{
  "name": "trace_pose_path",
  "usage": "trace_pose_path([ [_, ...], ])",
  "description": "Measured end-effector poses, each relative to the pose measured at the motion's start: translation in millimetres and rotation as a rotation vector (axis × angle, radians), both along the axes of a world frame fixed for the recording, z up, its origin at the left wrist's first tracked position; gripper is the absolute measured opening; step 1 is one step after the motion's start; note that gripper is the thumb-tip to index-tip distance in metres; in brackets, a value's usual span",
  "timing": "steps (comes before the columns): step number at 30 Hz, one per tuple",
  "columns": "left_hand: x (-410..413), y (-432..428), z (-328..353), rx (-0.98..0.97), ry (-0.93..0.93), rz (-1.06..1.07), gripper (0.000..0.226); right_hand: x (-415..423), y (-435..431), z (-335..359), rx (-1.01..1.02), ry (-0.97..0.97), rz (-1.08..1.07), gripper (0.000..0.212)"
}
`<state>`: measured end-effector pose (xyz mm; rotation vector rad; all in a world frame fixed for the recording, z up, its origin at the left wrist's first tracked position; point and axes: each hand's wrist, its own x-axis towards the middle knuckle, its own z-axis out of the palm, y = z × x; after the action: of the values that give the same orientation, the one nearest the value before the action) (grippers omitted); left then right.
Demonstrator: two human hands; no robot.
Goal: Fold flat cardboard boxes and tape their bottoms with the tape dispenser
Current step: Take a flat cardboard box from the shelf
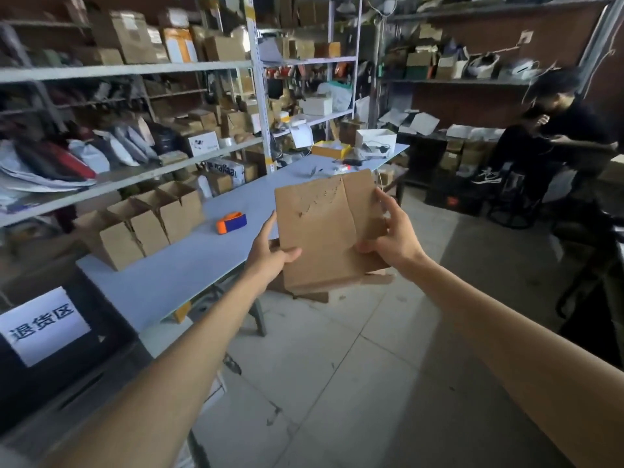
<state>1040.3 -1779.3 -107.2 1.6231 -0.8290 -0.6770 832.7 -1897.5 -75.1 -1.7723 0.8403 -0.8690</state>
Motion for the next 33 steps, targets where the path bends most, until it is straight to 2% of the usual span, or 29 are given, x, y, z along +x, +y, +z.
trace_pose_path([
  [10, 130.2, -74.5, -29.2, 0.003, 0.042, 0.266, 0.086, 185.8, -126.3, -36.5, -0.027, 0.099, 0.255, 0.108],
  [15, 194.6, -98.5, -34.2, -0.045, 0.123, 0.409, 0.086, 277.5, -169.6, -33.9, -0.009, 0.128, 0.392, 0.107],
  [22, 268.2, -118.6, -50.5, 0.000, 0.109, 0.572, 0.087, 378.4, -208.2, -44.4, 0.002, 0.167, 0.538, 0.103],
  [27, 320.1, -142.6, -67.4, 0.055, 0.034, 0.660, 0.083, 454.6, -241.3, -71.7, 0.016, 0.169, 0.634, 0.099],
  [33, 379.4, -180.0, -91.0, 0.084, 0.059, 0.768, 0.083, 547.3, -294.1, -91.5, 0.041, 0.221, 0.820, 0.091],
])
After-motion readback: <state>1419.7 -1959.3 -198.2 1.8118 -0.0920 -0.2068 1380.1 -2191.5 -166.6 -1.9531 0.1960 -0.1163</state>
